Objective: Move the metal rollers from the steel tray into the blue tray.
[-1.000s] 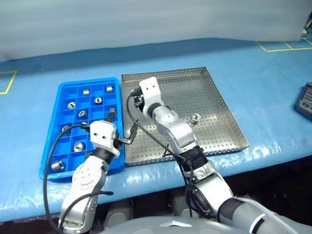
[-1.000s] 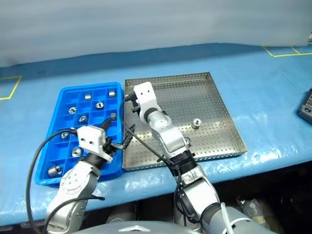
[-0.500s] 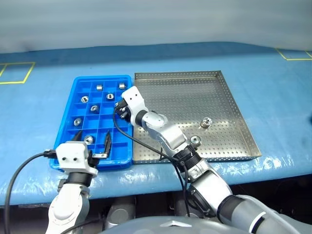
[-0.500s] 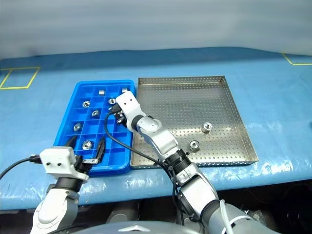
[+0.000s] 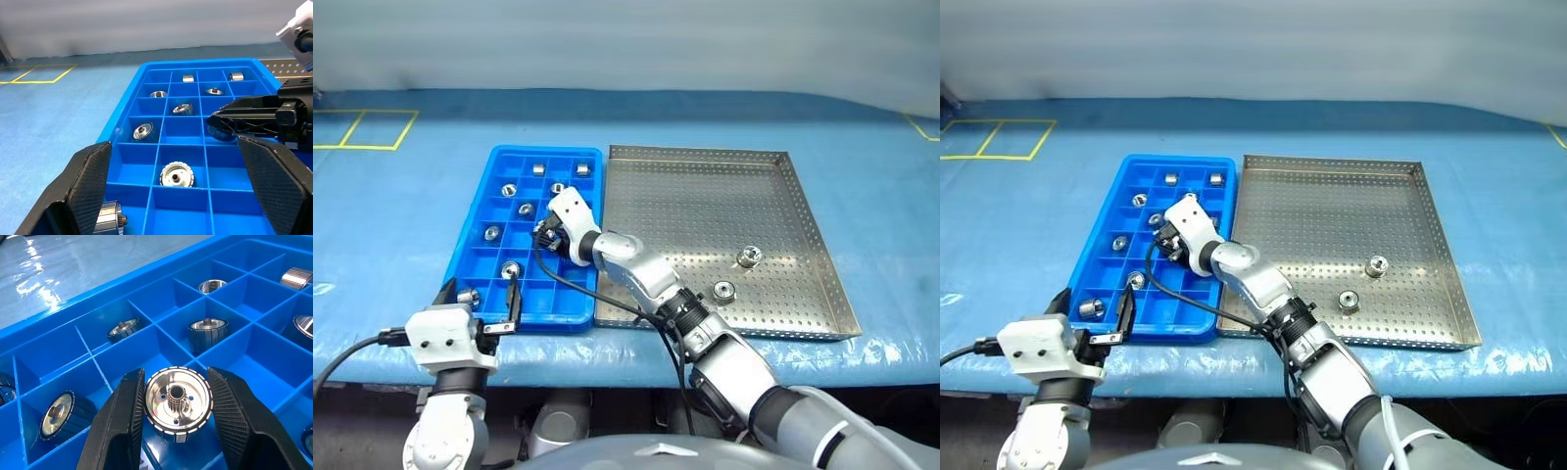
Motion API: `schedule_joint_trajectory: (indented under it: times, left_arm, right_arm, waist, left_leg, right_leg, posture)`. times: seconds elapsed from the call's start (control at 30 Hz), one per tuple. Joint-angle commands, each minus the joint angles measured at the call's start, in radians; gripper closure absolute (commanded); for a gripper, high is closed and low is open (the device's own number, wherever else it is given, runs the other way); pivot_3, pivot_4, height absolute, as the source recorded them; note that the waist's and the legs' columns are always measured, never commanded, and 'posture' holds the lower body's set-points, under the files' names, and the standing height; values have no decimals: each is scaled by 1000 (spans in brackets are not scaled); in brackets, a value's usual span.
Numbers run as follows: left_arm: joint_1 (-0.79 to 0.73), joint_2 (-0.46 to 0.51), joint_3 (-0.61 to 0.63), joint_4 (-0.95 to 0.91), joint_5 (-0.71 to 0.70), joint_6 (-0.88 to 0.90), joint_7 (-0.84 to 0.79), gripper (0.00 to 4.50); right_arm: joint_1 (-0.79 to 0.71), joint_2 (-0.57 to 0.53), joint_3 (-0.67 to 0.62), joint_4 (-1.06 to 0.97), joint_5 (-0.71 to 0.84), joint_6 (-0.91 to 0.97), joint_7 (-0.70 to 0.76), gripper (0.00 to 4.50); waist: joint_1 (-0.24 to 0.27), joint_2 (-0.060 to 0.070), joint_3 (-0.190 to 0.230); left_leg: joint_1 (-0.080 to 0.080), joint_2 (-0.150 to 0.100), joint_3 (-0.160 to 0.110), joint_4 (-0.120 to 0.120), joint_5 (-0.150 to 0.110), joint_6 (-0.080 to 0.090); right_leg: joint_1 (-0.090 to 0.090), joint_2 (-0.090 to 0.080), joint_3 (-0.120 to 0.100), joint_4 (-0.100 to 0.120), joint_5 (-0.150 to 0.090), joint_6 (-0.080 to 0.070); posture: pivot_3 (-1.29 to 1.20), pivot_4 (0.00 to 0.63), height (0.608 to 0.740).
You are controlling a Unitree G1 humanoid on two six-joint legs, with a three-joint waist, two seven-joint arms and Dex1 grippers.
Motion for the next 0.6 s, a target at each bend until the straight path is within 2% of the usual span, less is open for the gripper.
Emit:
schedule_joint_trajectory:
  times: [0.03,0.23,0.27,0.4,0.6]
  left_arm:
    - [-16,3,-9,-26,8,-27,-6,0]
    - [-89,30,3,3,-17,5,-41,0]
    - [-101,34,5,8,-22,11,-47,0]
    - [-199,67,-3,52,-53,52,-92,0]
    - [-319,103,-32,121,-95,99,-156,0]
  right_arm:
    - [-102,223,-12,25,-3,-25,-26,2144]
    - [-68,165,-36,-61,5,2,-76,238]
    - [-62,156,-40,-79,7,8,-83,43]
    - [-13,83,-88,-195,-16,67,-186,43]
    - [62,-6,-192,-339,-83,162,-355,43]
  waist:
    - [5,0,0]
    - [3,0,0]
    - [2,0,0]
    - [-20,0,0]
    - [-89,0,-1]
  left_leg:
    - [0,0,0,0,0,0]
    - [0,0,0,0,1,-1]
    - [0,0,0,0,1,-1]
    - [-2,0,0,0,1,-2]
    - [-2,0,0,0,2,-3]
  right_leg:
    - [0,0,0,0,0,0]
    - [0,0,0,1,0,0]
    - [0,0,0,1,0,0]
    - [-2,0,0,1,0,0]
    - [-1,0,0,0,1,1]
  posture:
    - [461,150,740]
    - [363,150,740]
    - [363,150,740]
    - [240,150,740]
    - [99,150,740]
